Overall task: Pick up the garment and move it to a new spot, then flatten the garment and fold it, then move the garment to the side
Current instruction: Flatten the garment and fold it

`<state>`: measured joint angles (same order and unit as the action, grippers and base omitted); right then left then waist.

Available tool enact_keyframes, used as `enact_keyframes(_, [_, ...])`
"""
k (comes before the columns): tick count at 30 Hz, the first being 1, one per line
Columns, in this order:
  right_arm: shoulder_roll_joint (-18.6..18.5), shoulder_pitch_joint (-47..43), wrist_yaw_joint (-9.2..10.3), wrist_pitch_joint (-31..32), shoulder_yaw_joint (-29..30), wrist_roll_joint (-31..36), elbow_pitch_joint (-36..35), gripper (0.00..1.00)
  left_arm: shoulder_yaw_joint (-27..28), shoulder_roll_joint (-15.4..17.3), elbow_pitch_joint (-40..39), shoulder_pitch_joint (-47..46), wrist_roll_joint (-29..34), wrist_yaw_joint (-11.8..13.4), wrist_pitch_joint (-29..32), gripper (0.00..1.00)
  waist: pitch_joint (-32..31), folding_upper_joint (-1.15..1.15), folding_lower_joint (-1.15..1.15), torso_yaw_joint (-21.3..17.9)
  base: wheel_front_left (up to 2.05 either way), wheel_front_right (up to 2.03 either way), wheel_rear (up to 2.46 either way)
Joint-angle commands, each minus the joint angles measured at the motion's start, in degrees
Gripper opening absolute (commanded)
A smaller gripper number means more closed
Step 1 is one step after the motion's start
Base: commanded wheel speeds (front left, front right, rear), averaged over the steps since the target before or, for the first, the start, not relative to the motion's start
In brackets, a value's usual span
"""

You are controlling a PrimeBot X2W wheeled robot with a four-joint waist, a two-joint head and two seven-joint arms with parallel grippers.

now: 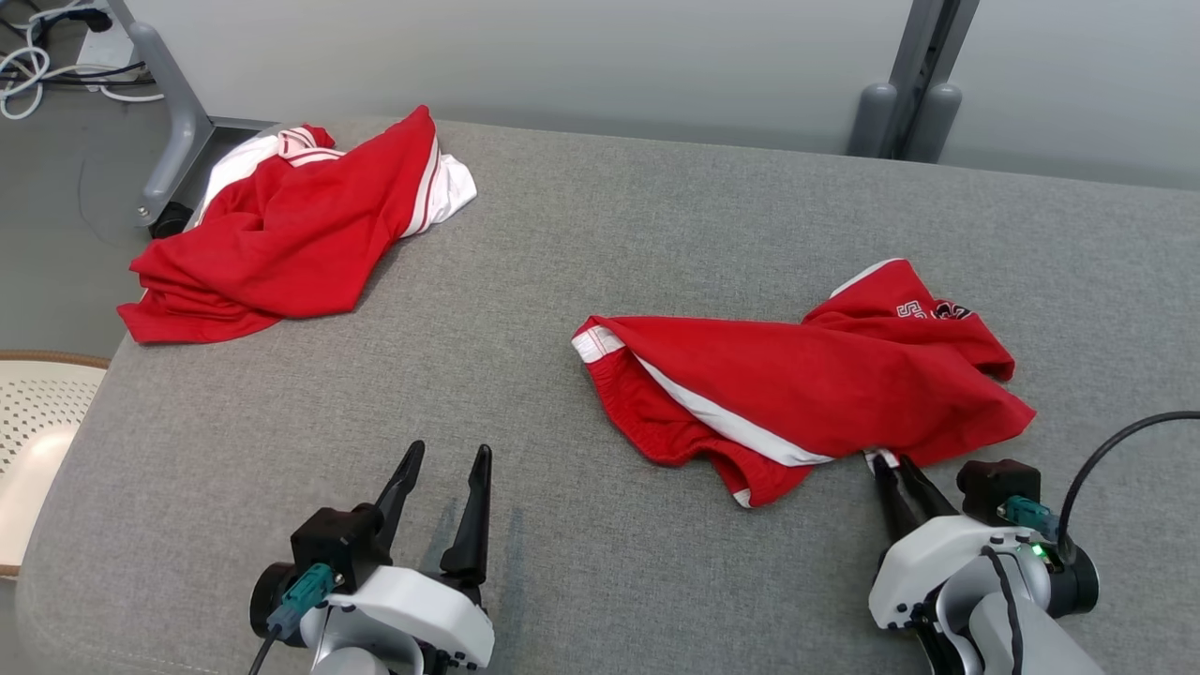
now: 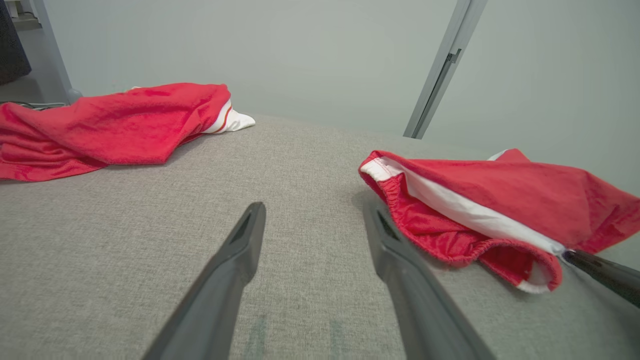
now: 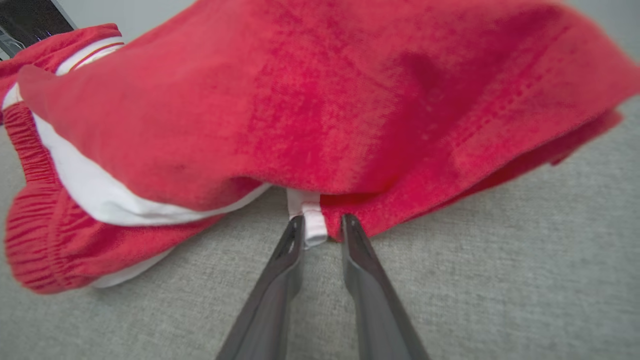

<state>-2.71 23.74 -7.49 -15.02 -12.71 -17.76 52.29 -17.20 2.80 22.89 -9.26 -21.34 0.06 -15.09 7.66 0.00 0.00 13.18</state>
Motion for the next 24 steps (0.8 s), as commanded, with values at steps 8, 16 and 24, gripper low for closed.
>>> enact_keyframes(8, [-0.4, -1.2, -0.01, -0.1, 3.8, 2.4, -5.3, 0.00, 0.7, 0.2, -0.1, 1.4, 0.7, 0.1, -0.1, 1.00, -0.8, 0.00, 0.00, -2.6, 0.00, 0.00, 0.00])
enact_keyframes(16, [-0.4, -7.6, -0.01, -0.1, 9.6, 3.4, -19.4, 0.00, 0.7, 0.2, -0.3, 2.6, 0.5, 0.3, -0.1, 1.00, -2.1, 0.00, 0.00, -7.4, 0.00, 0.00, 0.00])
enact_keyframes(24, [-0.6, -12.2, -0.01, -0.1, 13.5, 8.4, -24.1, 0.00, -0.2, 0.2, -0.7, 2.9, 0.2, 0.5, -0.1, 1.00, -3.1, 0.00, 0.00, -11.6, 0.00, 0.00, 0.00])
